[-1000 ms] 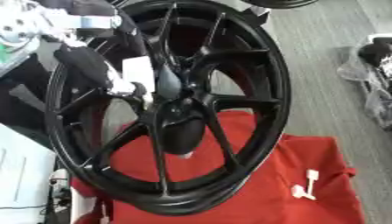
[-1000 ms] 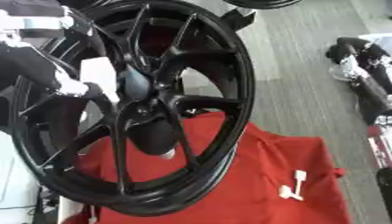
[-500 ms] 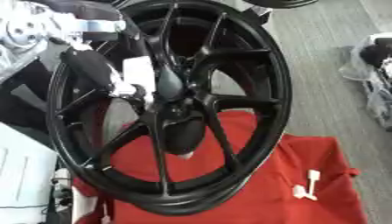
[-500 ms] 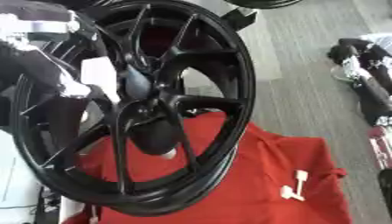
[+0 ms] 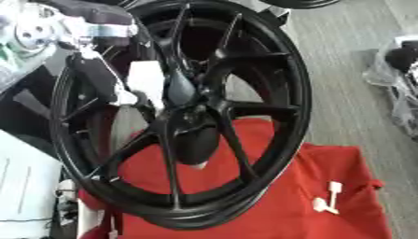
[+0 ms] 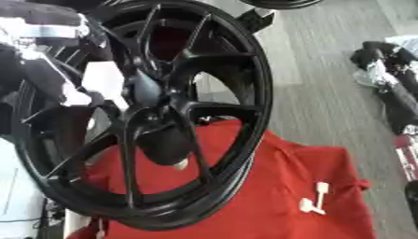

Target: Pull the pin out of the wheel hub.

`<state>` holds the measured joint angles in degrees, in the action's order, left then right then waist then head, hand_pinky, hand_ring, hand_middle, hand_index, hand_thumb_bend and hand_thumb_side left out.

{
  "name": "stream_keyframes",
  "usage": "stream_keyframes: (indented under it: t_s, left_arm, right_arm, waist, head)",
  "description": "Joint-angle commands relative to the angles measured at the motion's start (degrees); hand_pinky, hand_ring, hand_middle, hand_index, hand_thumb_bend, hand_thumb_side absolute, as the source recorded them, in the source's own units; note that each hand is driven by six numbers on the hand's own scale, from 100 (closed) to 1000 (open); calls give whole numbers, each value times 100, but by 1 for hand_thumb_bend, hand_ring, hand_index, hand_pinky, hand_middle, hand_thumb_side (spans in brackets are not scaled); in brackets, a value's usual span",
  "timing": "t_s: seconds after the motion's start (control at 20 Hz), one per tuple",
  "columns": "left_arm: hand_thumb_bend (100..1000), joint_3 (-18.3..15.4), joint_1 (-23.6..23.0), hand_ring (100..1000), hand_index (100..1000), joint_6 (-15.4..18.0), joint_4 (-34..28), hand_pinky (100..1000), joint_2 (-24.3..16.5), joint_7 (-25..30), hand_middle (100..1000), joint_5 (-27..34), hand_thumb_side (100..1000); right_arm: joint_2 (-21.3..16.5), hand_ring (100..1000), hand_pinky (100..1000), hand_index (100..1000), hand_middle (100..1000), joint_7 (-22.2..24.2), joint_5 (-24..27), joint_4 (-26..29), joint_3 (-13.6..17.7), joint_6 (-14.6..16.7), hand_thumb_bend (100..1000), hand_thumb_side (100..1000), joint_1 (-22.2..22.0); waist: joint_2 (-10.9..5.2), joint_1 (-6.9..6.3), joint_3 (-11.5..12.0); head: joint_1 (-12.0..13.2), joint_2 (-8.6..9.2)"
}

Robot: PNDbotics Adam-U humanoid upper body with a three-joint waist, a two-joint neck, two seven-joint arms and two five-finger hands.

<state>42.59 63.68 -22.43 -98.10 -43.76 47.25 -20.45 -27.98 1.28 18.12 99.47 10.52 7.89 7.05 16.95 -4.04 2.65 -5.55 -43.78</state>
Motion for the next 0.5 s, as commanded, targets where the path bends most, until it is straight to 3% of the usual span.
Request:
stream_keyframes:
  t_s: [0.05,0.25,0.35,0.5]
  left_arm:
    - [239,-20,107,756,580,-455,-112,787,-128,472,660,44,114]
    - [203,-72,111,746,531,-430,-304,778,-232,472,639,117,120]
    - [142,-167,125,735,470,-407,-434,770,-307,472,618,128,150]
    - [155,-371,122,729,450,-385,-672,769,-459,465,608,155,132]
  right_arm:
    - [-179,755,894,737,660,2,-36,53,35,10,100,441,33]
    - [-182,755,894,737,660,2,-45,53,34,14,100,445,25]
    - [-182,755,894,737,660,-3,-45,52,38,16,100,445,21]
    - [-184,755,894,737,660,-7,-52,50,40,16,100,449,13]
  waist:
    - [-110,16,5]
    - [-109,14,14]
    - [-109,15,19]
    - [-108,15,28]
  head:
    - [26,-34]
    - [26,-34]
    - [28,-34]
    - [27,-34]
